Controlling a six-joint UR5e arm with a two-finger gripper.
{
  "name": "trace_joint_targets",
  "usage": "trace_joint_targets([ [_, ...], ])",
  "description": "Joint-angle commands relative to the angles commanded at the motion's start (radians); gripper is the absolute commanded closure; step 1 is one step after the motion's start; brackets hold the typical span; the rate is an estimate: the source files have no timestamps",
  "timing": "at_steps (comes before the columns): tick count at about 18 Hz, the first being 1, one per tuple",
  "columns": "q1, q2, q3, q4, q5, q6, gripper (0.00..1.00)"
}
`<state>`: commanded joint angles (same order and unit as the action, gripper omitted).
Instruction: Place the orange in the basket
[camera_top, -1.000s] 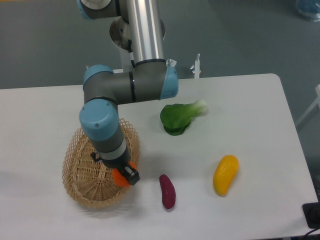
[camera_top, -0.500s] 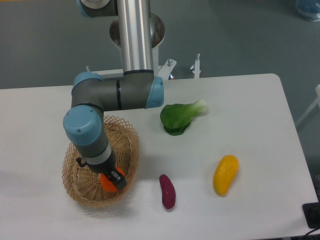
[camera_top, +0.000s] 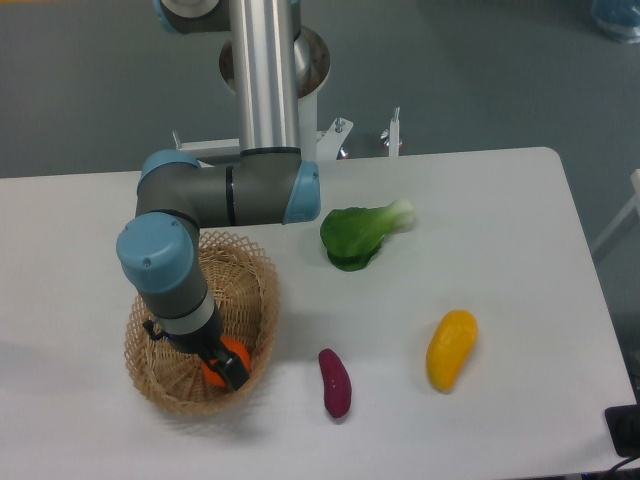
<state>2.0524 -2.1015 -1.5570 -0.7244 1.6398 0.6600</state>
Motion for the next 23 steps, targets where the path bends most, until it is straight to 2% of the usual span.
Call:
trace_joint_targets([
  [4, 0.06, 0.008, 0.008, 0.003, -0.032, -0.052, 0.0],
  [6, 0.107, 0.014, 0.017, 0.0, -0.081, -0.065, 0.0],
  [9, 0.173, 0.012, 0.032, -0.001, -0.084, -0.062, 0.0],
  [10, 0.22, 0.015, 0.035, -0.01, -0.078, -0.054, 0.0],
  [12, 0.29, 0.029, 0.035, -0.07, -0.086, 0.004, 0.0],
  [13, 0.348, 0.043, 0.047, -0.143, -0.089, 0.106, 0.0],
  [17, 0.439, 0.063, 0.077, -0.279, -0.095, 0.255, 0.0],
  [19, 0.471, 0.066, 0.078, -0.305, -0.095, 0.323, 0.0],
  [23, 0.517, 0.072, 0.075, -0.316, -0.095, 0.418, 0.0],
])
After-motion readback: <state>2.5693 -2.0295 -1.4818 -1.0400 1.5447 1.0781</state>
